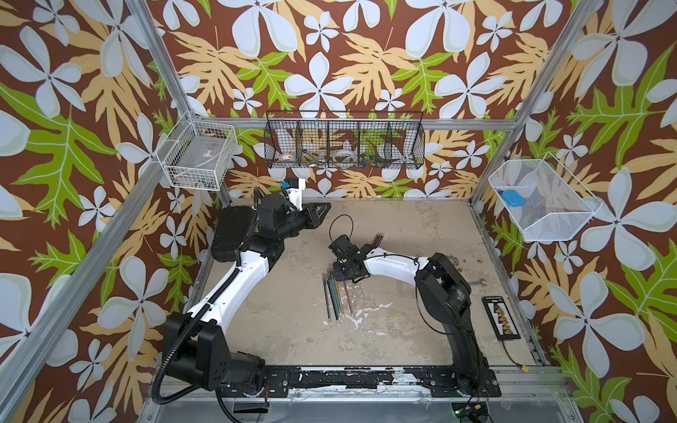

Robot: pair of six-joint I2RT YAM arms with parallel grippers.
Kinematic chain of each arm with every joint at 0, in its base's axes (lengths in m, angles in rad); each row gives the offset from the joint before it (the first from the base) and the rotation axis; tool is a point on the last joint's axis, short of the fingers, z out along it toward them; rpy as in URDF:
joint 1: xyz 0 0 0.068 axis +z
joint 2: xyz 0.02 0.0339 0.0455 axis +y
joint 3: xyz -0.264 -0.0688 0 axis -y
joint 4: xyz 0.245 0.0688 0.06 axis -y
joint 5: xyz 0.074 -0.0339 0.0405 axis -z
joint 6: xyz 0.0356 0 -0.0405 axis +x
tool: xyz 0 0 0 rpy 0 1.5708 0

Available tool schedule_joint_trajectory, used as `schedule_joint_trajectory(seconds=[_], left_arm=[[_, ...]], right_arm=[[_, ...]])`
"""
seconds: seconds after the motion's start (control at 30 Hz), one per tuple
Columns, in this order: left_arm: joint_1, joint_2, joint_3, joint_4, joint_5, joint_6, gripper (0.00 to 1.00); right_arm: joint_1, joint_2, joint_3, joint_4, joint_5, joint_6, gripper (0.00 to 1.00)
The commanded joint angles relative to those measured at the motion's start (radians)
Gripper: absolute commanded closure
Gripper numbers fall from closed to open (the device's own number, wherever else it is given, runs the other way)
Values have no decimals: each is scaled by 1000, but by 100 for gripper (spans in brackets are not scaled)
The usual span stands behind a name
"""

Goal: Remove the protective cover of the pencils
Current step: Pick up the pencil from the center of the board.

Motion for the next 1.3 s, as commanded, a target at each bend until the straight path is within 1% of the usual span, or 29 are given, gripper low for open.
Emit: schedule_joint_trajectory(seconds=[0.0, 0.1, 0.17, 0.27, 0.37, 0.47, 0.53, 0.63, 0.8, 0.93, 1.1, 1.27], left_arm=[[2, 0, -1, 35, 7, -7, 70], [3, 6, 0, 32, 8, 0, 70], [2, 14, 0, 30, 10, 3, 70], [2, 29, -1, 30, 23, 9, 70], [-13, 60, 3, 33, 51, 18, 69], [-60, 106, 18, 21, 77, 42, 68], [-107, 140, 25, 21, 105, 53, 68], [-189, 206, 34, 29, 163, 68, 68], [-323, 297, 33, 94, 285, 78, 69], [-390, 306, 23, 123, 315, 95, 63], [-432, 278, 11, 147, 318, 96, 61], [-451, 283, 7, 161, 318, 96, 60]], right_arm=[[-1, -8, 0, -36, 21, 27, 89], [-5, -18, 11, -37, 18, 28, 93], [-18, -42, 13, -38, 18, 24, 93], [-73, -127, -29, -12, 3, 16, 94], [-171, -273, -180, 91, -71, 3, 96], [-283, -436, -346, 208, -171, -9, 100], [-347, -552, -445, 264, -207, -20, 100], [-403, -697, -539, 287, -214, -38, 100], [-431, -914, -632, 270, -186, -50, 100], [-458, -1043, -683, 243, -124, -53, 100], [-510, -1145, -733, 239, -119, -25, 100], [-515, -1195, -756, 275, -127, 25, 100]])
